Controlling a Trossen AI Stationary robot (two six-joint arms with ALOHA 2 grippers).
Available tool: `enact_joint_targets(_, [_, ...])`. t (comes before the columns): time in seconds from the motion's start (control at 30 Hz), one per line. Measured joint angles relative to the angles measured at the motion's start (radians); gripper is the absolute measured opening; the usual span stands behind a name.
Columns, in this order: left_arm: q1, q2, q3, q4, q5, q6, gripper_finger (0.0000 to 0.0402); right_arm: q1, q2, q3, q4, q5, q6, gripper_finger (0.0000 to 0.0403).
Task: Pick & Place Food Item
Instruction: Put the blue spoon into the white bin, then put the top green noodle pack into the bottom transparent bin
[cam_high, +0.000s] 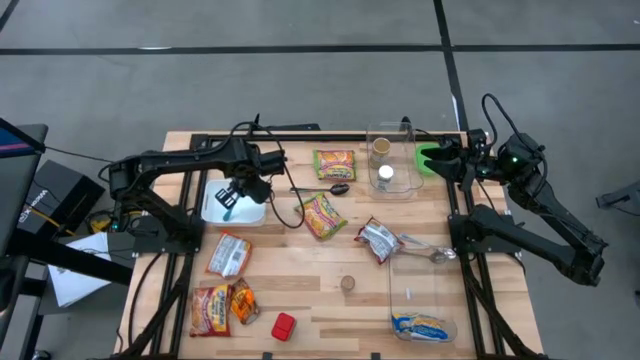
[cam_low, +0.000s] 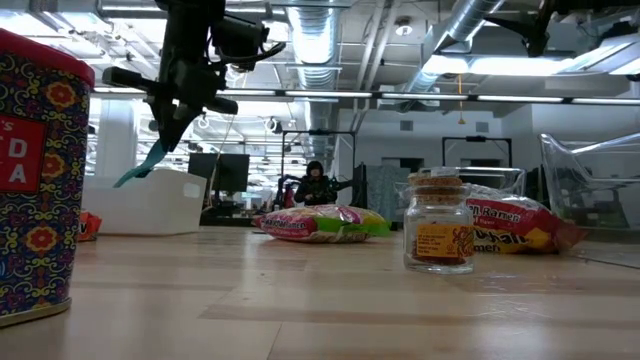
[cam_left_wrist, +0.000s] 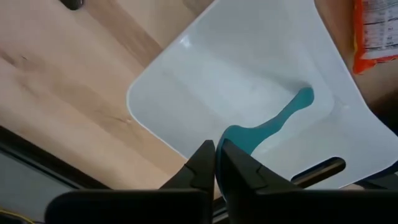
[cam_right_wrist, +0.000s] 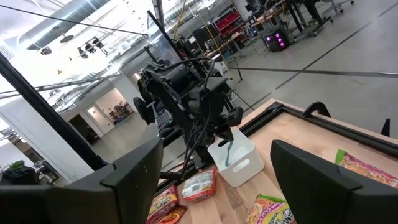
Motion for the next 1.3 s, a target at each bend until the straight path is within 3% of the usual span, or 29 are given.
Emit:
enact_joint_targets(0.53, [-0.01,-0.008,0.0,0.055,0.031,-0.074,0.0104,0.001,0.0,0.0,0.0,0.0,-0.003,0.0291])
enact_joint_targets(0.83, [-0.011,-0.148,0.0,0.235,-0.085,-0.131,0.0138,0.001,0.0,0.0,0.001,0.0,-0.002,0.0291])
enact_joint_targets(1.03, [-0.019,-0.293,0.0,0.535,-0.073,-0.408,0.0143,-0.001,0.0,0.0,0.001,0.004,0.001,0.0291])
enact_joint_targets(1.17, [-0.016,-0.357,0.0,0.781,0.033,-0.746,0.0139,-0.002,0.0,0.0,0.002,0.027,0.01,0.0291])
enact_joint_targets(1.3, [-0.016,-0.349,0.0,1.01,0.023,-1.095,0.0131,-0.001,0.0,0.0,0.003,0.031,0.017,0.0291])
